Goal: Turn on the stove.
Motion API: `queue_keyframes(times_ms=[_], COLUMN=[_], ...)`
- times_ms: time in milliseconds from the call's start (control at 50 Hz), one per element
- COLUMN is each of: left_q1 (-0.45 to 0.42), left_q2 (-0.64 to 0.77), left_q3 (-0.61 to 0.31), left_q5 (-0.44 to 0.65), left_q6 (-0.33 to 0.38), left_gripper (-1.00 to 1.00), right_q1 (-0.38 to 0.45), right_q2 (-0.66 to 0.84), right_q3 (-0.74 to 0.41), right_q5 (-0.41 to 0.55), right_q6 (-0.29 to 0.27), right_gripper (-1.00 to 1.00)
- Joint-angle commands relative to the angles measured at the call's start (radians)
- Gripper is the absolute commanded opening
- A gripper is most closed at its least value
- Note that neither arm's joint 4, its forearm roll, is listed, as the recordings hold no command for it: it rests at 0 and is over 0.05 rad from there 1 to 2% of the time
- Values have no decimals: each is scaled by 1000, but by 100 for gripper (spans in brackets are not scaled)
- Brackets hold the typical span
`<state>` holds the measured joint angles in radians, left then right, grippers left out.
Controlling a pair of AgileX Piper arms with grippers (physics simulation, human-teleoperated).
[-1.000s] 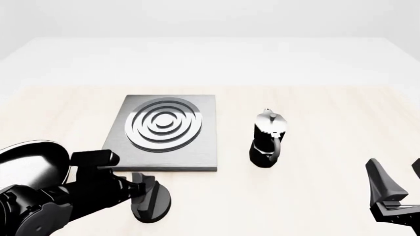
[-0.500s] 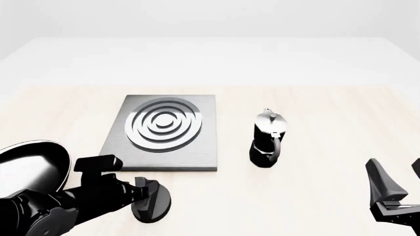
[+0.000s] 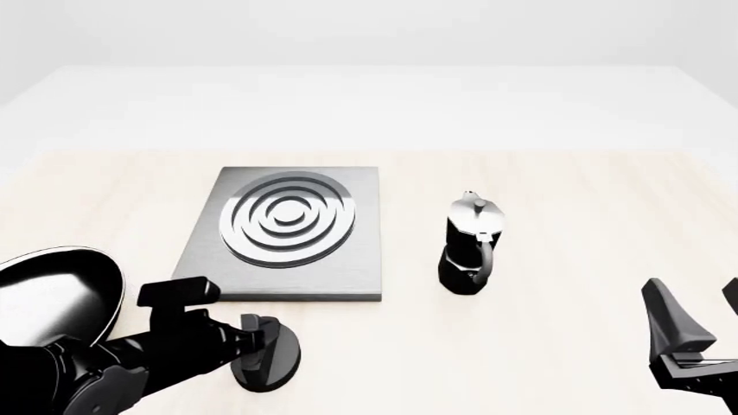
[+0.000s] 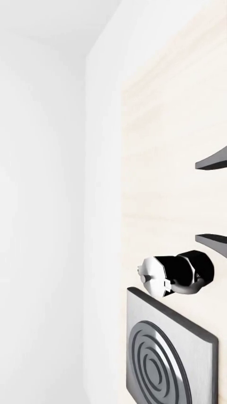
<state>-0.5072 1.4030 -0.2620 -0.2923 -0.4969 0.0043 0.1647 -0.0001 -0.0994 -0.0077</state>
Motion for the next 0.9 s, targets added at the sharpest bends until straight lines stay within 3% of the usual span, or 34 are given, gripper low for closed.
queue_keyframes(times_ms=[20, 220, 520, 900], left_q1=[9, 9, 88, 111], left_q2=[50, 77, -15, -39], left_q3=[11, 25, 8, 8], left_q5=[-47, -84, 0, 10], left_q6=[-4, -19, 27, 36], left_gripper=[100, 100, 100, 100], right_q1=[0, 1, 7, 6], right_q2=[5, 15, 36, 34], right_q3=[0, 0, 0, 0], right_q5=[-4, -11, -28, -27], right_q6=[-1, -1, -6, -7], right_gripper=[100, 100, 100, 100])
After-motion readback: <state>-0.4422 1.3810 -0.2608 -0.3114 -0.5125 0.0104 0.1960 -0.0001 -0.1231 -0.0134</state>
